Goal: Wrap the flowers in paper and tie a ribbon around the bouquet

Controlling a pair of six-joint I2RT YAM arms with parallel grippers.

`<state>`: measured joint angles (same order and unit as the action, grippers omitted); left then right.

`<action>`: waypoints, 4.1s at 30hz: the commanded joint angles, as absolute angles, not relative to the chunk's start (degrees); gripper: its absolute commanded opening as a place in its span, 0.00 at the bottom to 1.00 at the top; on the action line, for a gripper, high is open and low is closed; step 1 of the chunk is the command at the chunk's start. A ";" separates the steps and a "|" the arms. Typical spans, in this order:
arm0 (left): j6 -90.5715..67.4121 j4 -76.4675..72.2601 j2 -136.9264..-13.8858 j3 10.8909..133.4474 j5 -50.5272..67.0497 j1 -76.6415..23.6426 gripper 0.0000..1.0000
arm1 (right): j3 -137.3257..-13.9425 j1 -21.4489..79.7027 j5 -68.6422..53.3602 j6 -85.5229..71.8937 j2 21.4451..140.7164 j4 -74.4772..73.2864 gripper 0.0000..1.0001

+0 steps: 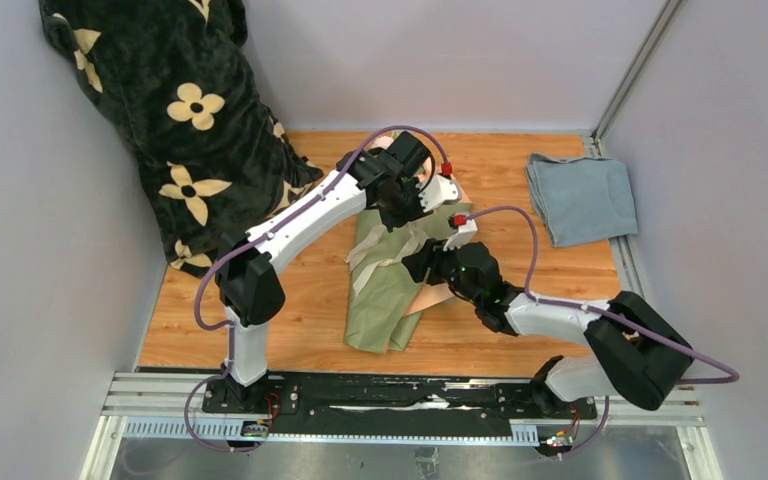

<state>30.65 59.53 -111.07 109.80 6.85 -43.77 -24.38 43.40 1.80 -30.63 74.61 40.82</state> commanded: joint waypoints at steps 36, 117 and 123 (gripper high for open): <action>32.72 60.24 -109.05 109.13 12.36 -42.97 0.63 | -22.72 31.41 -8.57 -34.31 88.69 51.46 0.00; 41.04 32.67 -98.93 64.89 -16.90 4.55 0.00 | -27.68 -28.54 -32.43 -24.05 61.68 3.44 0.00; 42.09 37.40 -99.53 63.05 -11.09 4.70 0.00 | -29.75 -25.29 -35.50 -19.61 65.22 -0.72 0.00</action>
